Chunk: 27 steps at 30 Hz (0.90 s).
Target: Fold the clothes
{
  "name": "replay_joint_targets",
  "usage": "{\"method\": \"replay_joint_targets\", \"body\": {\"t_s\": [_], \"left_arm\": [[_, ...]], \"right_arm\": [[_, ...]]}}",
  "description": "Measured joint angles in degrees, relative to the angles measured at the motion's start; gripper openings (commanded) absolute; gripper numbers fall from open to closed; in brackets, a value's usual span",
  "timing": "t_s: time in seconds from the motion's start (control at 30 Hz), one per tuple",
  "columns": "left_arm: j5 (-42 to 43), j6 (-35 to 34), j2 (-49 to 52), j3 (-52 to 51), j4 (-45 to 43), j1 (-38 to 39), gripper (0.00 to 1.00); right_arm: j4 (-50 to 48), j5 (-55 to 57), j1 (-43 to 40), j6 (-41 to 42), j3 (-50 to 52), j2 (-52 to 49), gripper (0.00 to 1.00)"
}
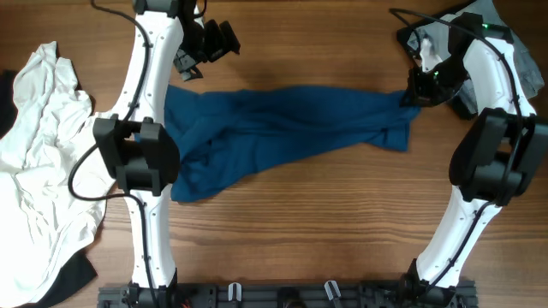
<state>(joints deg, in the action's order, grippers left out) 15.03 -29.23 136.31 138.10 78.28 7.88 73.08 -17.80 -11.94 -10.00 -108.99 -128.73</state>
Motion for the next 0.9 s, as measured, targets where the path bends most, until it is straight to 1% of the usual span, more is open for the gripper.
{"method": "replay_joint_targets", "body": {"t_s": [0.1,0.23,0.4,0.47,0.6,0.73,0.9], "left_arm": [[-0.7,0.0,-1.6,0.4,1.2,-0.1,1.0],[-1.7,0.0,-2.0,0.6,2.1,-0.1,1.0],[-1.9,0.0,-2.0,0.6,2.1,-0.1,1.0],[-1.9,0.0,-2.0,0.6,2.1,-0.1,1.0],[-1.9,0.0,-2.0,0.6,1.2,-0.1,1.0],[-3.2,0.0,-2.0,0.6,0.5,-0.1,1.0],[-4.1,0.0,-2.0,0.6,0.5,-0.1,1.0]], "right_arm": [[0.3,2.0,-2.4,3.2,0.0,0.0,0.04],[1.1,6.4,-8.8,8.0,0.0,0.0,0.04],[1.7,9.3,-11.8,9.8,-0.1,0.0,0.04],[2.6,8.9,-11.3,9.7,-0.9,0.0,0.04],[3.0,8.8,-7.4,9.3,-2.0,1.0,0.04],[5.0,8.4,-0.5,9.9,-2.6,5.5,0.04],[9.9,7.5,3.2,11.8,-2.9,12.3,0.04]]}}
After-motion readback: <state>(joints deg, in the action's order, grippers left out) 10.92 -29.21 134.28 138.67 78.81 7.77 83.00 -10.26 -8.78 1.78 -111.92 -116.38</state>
